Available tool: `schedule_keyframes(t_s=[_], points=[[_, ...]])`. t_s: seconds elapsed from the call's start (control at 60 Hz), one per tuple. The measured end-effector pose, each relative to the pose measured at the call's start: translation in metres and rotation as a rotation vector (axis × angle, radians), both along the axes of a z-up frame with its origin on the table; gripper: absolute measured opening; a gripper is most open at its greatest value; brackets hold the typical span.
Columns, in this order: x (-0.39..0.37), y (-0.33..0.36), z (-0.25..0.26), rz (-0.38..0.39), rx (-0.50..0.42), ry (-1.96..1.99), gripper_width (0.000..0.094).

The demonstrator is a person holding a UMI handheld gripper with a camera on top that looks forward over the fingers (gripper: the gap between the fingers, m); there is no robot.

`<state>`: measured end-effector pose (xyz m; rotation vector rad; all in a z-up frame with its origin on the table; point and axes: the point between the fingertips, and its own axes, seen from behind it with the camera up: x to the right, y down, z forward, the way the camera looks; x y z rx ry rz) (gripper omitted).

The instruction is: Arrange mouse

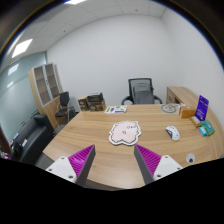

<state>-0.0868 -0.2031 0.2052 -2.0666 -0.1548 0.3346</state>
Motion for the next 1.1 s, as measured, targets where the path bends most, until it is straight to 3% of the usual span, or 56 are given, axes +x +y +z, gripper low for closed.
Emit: schedule_keyframes(t_s=[0.3, 0.467, 0.65, 0.867, 1.1], points=[[0.094, 0.035, -0.051, -0.199, -0.046, -0.094, 0.0818], [0.173, 0.079, -0.088, -0.255, -0.025, -0.187, 0.0818], [0.24, 0.144, -0.146, -0.264, -0.08, -0.155, 0.0823], [0.274, 0.214, -0.192, -0.218, -0.112, -0.155, 0.082], [0.294, 0.267, -0.214, -0.213, -0.139, -0.139, 0.0824]])
